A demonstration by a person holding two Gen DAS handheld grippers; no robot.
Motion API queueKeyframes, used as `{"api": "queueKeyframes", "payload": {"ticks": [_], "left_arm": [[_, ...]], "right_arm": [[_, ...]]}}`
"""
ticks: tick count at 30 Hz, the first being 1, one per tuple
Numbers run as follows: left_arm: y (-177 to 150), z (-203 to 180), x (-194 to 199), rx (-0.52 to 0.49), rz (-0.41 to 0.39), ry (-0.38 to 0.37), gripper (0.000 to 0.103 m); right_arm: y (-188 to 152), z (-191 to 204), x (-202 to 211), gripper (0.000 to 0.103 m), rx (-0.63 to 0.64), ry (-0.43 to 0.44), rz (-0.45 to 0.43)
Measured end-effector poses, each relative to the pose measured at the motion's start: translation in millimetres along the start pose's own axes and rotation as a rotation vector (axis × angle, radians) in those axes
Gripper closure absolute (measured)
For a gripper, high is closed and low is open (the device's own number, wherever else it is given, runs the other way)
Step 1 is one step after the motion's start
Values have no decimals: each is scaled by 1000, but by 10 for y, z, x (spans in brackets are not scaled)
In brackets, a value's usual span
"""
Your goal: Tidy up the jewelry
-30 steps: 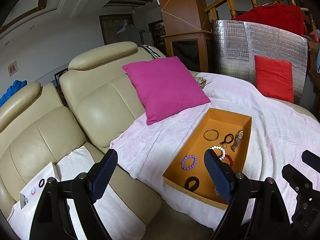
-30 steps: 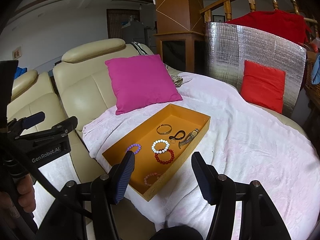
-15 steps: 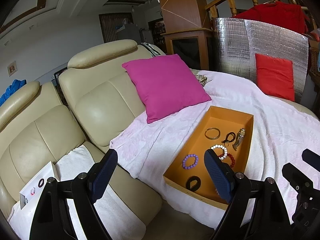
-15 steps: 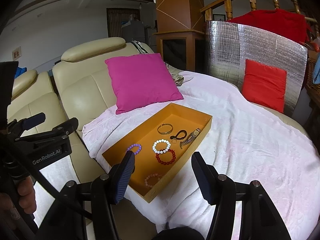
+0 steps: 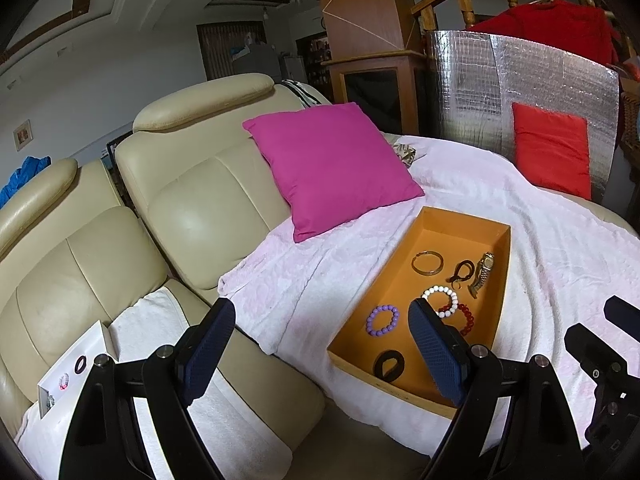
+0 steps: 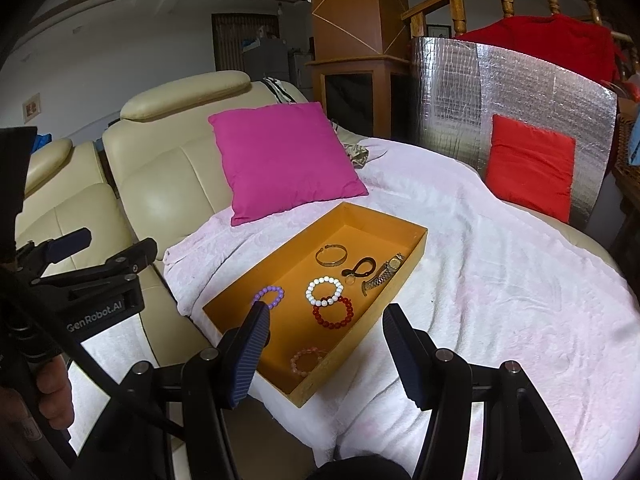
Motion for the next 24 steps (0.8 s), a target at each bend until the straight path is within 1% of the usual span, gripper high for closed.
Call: {"api": "queueKeyframes", "payload": {"ticks": [24], "left_arm": [[-27,3,-79,0,13,-5,14]], "right_arm": [[-4,6,-49,40,-1,1,5]]}}
Point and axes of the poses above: each gripper's, at about its wrist camera, not at the fingertips, and x roughly against the way its jaws point, z to its left, y to its top, the point moved 3 cm from there along -x, roughly the way its jaws point, and after that the axes turned 4 degrees about -x, right-handed, at the moved point
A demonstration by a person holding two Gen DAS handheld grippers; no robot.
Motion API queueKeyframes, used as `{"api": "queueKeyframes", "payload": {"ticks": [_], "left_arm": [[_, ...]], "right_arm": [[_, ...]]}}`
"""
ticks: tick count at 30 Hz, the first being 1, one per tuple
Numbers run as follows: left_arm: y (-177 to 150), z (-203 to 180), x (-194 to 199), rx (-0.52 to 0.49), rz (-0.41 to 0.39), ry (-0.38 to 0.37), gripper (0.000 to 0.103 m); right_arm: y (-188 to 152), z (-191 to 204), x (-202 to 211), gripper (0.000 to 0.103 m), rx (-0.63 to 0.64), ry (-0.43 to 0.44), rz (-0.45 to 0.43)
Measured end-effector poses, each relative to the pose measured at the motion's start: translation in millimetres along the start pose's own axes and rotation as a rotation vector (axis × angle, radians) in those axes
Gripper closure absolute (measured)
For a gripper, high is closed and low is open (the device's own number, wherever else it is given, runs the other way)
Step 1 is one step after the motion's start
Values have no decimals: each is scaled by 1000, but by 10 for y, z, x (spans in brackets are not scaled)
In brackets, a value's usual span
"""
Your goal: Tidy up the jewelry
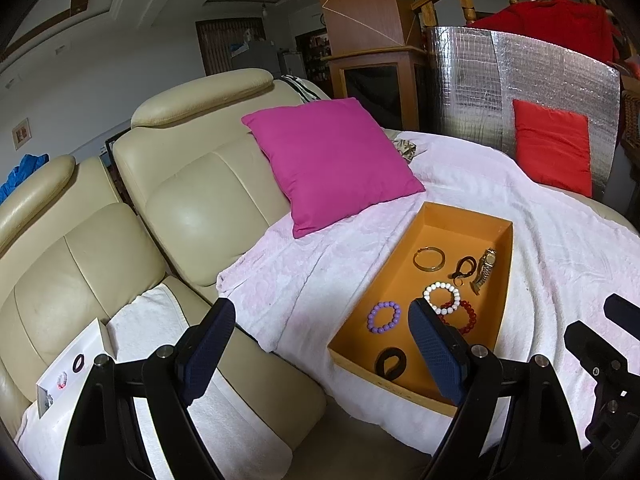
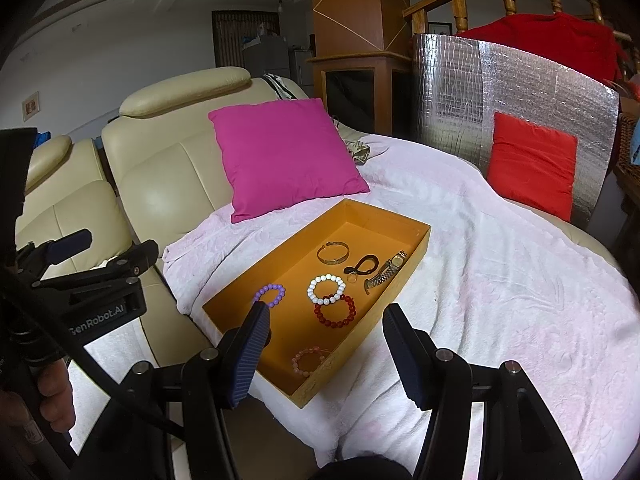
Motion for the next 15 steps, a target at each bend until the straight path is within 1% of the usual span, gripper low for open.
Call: {"api": "queueKeyframes", "payload": {"ticks": [15], "left_arm": [[-13,16,-88,0,16,14,14]], "right_arm": [[-9,46,-137,40,9,11,8]]}}
Point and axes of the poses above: each gripper's, at about its wrist camera, not at the fingertips, and x roughly against the way its jaws point, z to its left, y to its top, the point moved 3 cm from there along -x, roughly the way its jaws point, and after that the axes turned 4 degrees about -x, right-handed, at the moved point
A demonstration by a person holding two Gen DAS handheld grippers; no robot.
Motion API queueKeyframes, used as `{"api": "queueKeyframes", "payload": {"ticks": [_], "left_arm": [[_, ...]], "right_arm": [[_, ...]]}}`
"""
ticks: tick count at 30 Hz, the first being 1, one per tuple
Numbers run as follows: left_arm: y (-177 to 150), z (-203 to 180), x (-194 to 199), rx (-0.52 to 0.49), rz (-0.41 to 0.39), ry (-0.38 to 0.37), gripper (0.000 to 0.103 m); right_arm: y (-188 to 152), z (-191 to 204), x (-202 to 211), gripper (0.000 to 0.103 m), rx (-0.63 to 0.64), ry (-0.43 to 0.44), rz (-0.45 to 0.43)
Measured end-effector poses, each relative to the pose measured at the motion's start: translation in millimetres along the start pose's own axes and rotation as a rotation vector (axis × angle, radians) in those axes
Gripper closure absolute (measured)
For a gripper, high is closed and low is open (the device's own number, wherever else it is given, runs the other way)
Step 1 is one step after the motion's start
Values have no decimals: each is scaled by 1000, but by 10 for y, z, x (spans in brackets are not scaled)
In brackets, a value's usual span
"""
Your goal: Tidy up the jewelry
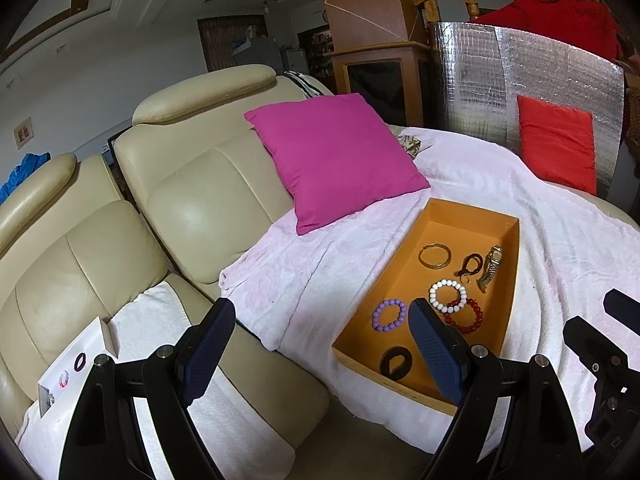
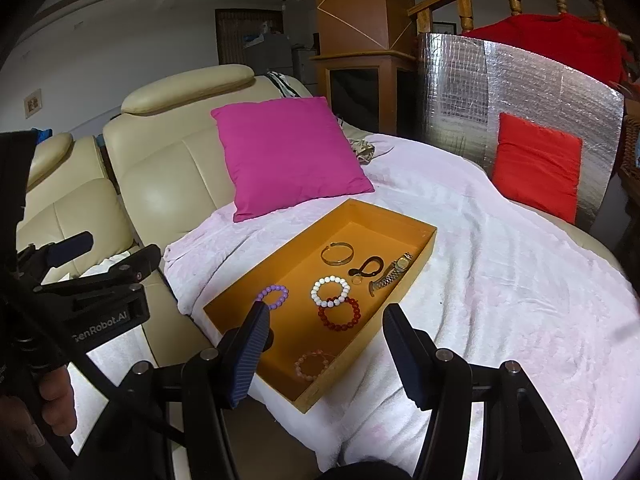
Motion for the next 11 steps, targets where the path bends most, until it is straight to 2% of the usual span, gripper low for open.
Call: {"api": "queueKeyframes", "payload": {"ticks": [7,11], "left_arm": [[-72,-19,-34,9,-29,43,14],[-119,-91,-86,-7,12,39,15]], "right_arm": [[1,-48,-132,40,-7,11,-2],[-6,-150,-188,40,-21,12,13]]}}
Point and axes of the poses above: each gripper's, at about its wrist camera, not at the fingertips, and x roughly against the way its jaws point, z to its left, y to its top, the point moved 3 cm from there along -x, roughly the way its jaws point, and after that the axes turned 4 degrees about -x, right-handed, at the moved point
